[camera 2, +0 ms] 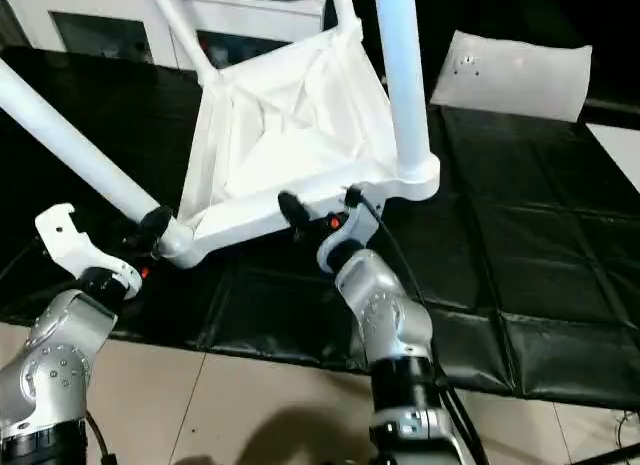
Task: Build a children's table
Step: Flip table
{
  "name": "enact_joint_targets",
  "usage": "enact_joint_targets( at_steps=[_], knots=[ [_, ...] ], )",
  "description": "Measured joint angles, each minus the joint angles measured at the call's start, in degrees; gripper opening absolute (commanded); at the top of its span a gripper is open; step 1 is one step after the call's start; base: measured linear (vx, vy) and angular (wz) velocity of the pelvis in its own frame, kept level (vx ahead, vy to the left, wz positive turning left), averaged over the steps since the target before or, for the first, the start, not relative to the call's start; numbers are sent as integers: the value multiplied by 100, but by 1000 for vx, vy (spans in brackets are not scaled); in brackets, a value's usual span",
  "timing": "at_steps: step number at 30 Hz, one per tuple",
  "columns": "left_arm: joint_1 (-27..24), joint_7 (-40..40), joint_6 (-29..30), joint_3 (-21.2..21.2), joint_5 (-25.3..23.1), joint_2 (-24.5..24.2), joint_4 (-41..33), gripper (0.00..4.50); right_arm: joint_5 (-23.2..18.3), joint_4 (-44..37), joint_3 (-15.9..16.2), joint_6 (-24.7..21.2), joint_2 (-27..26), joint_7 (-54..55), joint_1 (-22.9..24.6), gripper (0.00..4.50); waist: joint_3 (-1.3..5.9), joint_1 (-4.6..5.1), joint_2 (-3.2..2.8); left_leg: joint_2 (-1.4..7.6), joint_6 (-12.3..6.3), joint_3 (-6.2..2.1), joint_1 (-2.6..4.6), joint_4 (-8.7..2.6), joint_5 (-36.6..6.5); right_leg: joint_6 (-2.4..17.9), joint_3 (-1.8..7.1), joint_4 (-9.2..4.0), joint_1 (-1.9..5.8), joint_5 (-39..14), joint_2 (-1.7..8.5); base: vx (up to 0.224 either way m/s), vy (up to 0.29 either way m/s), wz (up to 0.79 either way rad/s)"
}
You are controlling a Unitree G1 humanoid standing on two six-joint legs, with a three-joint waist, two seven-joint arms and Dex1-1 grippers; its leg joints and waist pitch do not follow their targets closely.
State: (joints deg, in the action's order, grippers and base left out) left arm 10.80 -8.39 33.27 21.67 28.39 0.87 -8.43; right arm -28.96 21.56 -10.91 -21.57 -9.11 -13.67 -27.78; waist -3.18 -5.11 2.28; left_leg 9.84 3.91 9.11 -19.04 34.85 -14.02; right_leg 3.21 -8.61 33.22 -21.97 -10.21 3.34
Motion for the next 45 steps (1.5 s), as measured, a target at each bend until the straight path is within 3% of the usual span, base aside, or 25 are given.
enact_joint_targets(
  at_steps=[5, 6, 14, 27, 37, 38, 41, 45],
  knots=[
    [4, 0, 37, -4, 7, 4, -2, 200, -238, 573, -262, 484, 22, 58, -292, 450, 0, 6, -2, 1, 0, 8, 4, -1, 0, 4, 5, 7, -2, 2, 1, 0, 0, 0],
    [4, 0, 38, -4, 8, 6, -2, 200, -269, 652, -291, 528, 23, 46, -336, 421, 0, 9, -2, 2, -1, 9, 4, -1, 1, 3, 4, 7, -2, 2, 1, 0, 0, 0],
    [6, 7, 87, -27, 7, 73, -20, 200, -470, 1584, -337, 1067, 55, -181, -812, 361, 1, 14, 0, 3, -4, 21, 9, 1, 5, 7, 11, 24, -6, 2, 3, 0, 0, 0],
    [6, 15, 104, -86, 7, 125, -27, 200, -792, 2152, -503, 1361, 72, -323, -1135, 248, 1, 24, 1, 6, -10, 41, 7, 1, 9, 7, 24, 31, -19, 1, 3, 0, 0, 0],
    [-22, -111, 138, -202, 7, -16, -29, 200, -1010, 2159, -585, 1366, 80, -314, -1140, 220, -2, 9, 16, 6, -13, 60, -1, 2, 10, 8, 41, 51, -43, 0, 5, 0, 0, 0],
    [-45, -157, 139, -232, 7, -47, -44, 256, -1029, 2159, -607, 1366, 82, -314, -1141, 219, -2, 9, 26, 5, -14, 68, -3, 3, 11, 12, 52, 69, -55, -3, 6, 0, 0, 0],
    [-200, -408, 232, -300, 107, -185, -92, 279, -1108, 2157, -628, 1359, 90, -310, -1141, 215, -6, 24, 47, 4, -15, 88, -22, 4, 12, 20, 79, 98, -102, -5, 6, 0, 0, 0],
    [-607, -938, 408, -691, 112, -668, -198, 318, -1121, 2077, -662, 1357, 101, -301, -1144, 210, -13, 43, 60, 4, -15, 93, -89, 36, 12, 48, 99, 173, -197, -26, 5, 0, 0, 0]
  ],
)
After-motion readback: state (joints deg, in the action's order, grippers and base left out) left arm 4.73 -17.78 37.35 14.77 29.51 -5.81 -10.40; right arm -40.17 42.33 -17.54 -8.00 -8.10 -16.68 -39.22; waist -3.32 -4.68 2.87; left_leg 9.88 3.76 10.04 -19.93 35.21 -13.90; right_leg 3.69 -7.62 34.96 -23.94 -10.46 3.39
